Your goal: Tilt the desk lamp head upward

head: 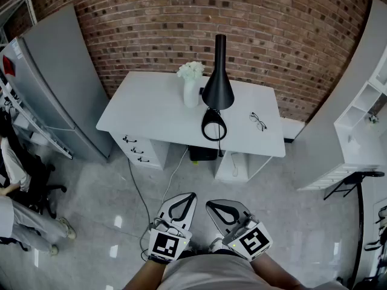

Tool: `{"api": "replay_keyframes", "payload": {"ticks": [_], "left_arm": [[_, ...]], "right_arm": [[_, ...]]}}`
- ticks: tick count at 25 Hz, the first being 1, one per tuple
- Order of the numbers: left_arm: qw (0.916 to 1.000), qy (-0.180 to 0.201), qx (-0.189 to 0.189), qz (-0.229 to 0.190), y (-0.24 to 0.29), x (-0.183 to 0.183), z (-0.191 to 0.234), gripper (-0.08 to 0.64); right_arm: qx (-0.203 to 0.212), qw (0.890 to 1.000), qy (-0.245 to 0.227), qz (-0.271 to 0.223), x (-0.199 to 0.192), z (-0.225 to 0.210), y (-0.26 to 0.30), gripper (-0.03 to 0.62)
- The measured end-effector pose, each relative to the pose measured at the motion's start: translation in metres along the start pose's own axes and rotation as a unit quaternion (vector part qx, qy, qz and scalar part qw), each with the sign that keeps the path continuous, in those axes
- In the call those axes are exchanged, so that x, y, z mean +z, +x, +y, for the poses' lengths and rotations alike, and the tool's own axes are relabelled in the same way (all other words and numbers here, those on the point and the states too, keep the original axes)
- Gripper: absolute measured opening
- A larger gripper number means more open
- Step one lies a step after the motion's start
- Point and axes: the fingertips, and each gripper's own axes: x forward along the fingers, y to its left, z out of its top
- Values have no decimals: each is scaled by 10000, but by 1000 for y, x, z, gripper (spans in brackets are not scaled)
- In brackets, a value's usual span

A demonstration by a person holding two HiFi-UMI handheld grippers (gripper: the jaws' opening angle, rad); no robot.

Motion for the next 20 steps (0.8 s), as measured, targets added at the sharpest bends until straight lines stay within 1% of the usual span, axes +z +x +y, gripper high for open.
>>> {"api": "replay_keyframes", "payload": {"ticks": [8,12,15,20], "left_arm": [[10000,-60,-54,-42,-1,-3,11,8],[9999,-93,-133,-30,-2,-8,13,8],[9998,-105,-162,-36,-3,-11,17,8],[9995,-254,-195,-37,-5,-19,28,8]], "right_arm": [[-63,9999,-99,39,0,3,10,17],[-213,9997,59,-77,3,2,12,17],[-293,9995,98,-46,2,0,15,17],[-464,9987,198,-6,0,-3,21,17]]}}
